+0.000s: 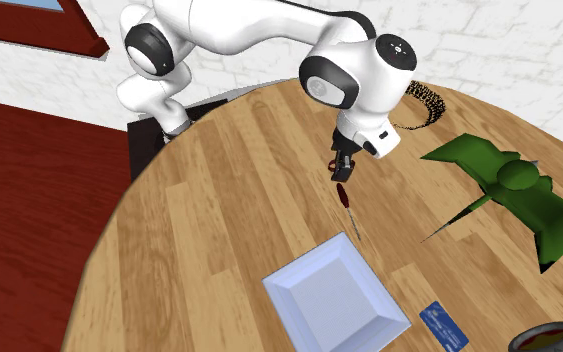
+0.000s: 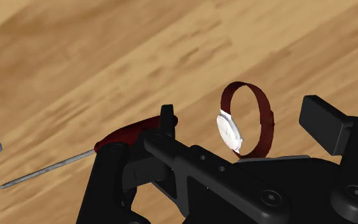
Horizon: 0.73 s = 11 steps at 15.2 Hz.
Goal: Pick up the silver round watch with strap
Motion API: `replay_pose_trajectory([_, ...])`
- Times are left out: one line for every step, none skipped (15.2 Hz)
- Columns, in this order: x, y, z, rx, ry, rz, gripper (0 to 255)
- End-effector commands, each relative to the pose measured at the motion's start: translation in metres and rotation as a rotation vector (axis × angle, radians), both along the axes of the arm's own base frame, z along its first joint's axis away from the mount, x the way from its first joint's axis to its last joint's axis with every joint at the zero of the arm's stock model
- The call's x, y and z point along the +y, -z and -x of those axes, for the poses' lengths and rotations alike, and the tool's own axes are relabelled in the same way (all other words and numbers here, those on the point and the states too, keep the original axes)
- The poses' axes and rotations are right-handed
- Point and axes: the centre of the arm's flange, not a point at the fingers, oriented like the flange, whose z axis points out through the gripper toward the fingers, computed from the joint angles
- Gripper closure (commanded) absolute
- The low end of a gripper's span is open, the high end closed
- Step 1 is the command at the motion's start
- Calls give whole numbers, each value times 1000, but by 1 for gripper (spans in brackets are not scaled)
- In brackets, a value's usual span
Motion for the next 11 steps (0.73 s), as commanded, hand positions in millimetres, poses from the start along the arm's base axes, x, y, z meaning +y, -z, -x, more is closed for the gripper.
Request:
replay_pose_trajectory([1,10,0,0,0,0,0])
replay_pose_trajectory([1,13,0,0,0,0,0])
replay_pose_trajectory([1,13,0,0,0,0,0])
replay_pose_trajectory([1,13,0,0,0,0,0])
replay_pose_trajectory([1,13,0,0,0,0,255])
replay_pose_trajectory([1,13,0,0,0,0,255])
replay_pose_trajectory([1,13,0,0,0,0,255])
replay_pose_trajectory([1,13,0,0,0,0,255])
replay_pose_trajectory([1,13,0,0,0,0,255])
replay_pose_trajectory([1,13,0,0,0,0,255])
replay_pose_trajectory([1,13,0,0,0,0,255])
